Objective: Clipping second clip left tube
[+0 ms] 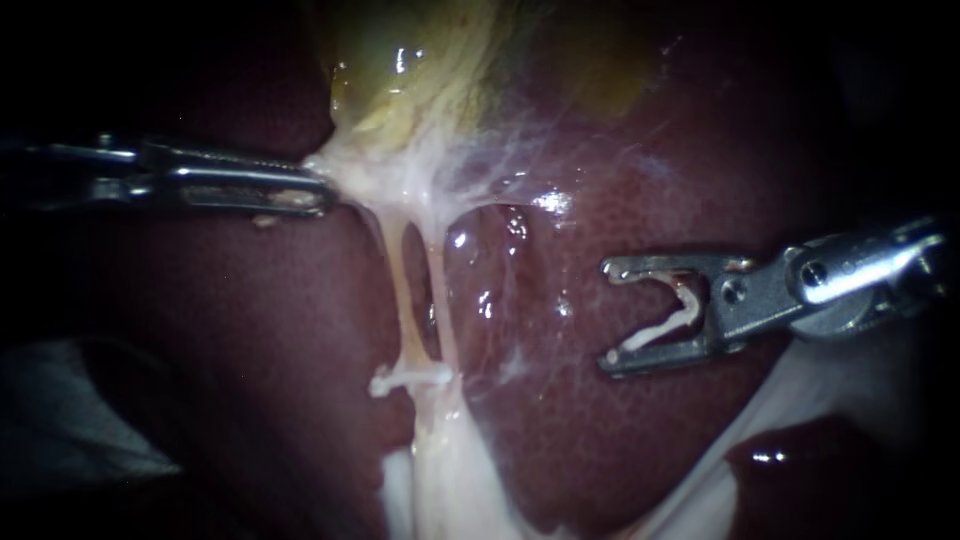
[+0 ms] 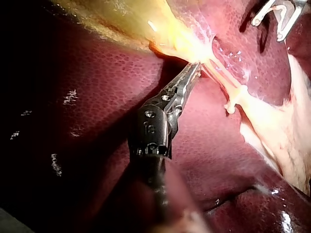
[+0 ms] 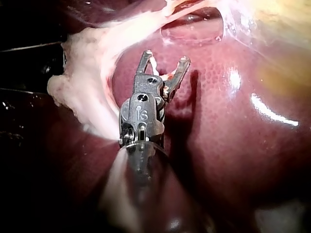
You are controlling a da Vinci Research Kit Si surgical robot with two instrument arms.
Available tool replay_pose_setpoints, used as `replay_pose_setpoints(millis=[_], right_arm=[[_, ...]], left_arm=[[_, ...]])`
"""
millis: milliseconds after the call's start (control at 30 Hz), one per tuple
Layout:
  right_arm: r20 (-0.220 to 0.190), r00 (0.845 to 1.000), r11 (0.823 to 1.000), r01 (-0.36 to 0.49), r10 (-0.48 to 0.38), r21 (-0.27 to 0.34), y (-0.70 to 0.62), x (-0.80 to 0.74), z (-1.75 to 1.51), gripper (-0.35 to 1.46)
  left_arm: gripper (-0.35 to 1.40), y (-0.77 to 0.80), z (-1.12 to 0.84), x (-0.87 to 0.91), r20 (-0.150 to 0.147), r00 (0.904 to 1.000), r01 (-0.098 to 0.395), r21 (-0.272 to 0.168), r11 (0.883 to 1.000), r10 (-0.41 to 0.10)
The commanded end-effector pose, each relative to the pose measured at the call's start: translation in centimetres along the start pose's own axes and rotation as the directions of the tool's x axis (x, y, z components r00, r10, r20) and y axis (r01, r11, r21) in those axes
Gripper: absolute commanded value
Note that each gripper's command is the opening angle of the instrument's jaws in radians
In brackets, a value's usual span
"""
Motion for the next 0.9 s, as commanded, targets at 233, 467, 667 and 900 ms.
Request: replay_pose_setpoints(millis=[233,467,667,900], right_arm=[[-0.109,0.99,0.994,-0.078,0.087,0.078,-0.03,0.19,0.32,0.5],[-0.161,0.972,0.98,-0.148,0.169,0.134,-0.02,0.31,0.82,0.5],[-0.165,0.957,0.96,-0.208,0.239,0.186,0.04,0.31,1.25,0.5],[-0.16,0.943,0.941,-0.251,0.291,0.228,0.15,0.1,1.61,0.5]], left_arm=[[-0.35,0.06,0.05,-0.02,-0.005,1.0,-0.008,0.009,1.0,0.008],[-0.35,0.06,0.07,-0.02,-0.006,1.0,-0.008,0.01,1.0,0.008],[-0.35,0.07,0.09,-0.03,-0.007,0.9999,-0.008,0.015,1.0,0.008],[-0.35,0.07,0.09,-0.03,-0.007,0.9999,-0.008,0.015,1.0,0.008]])
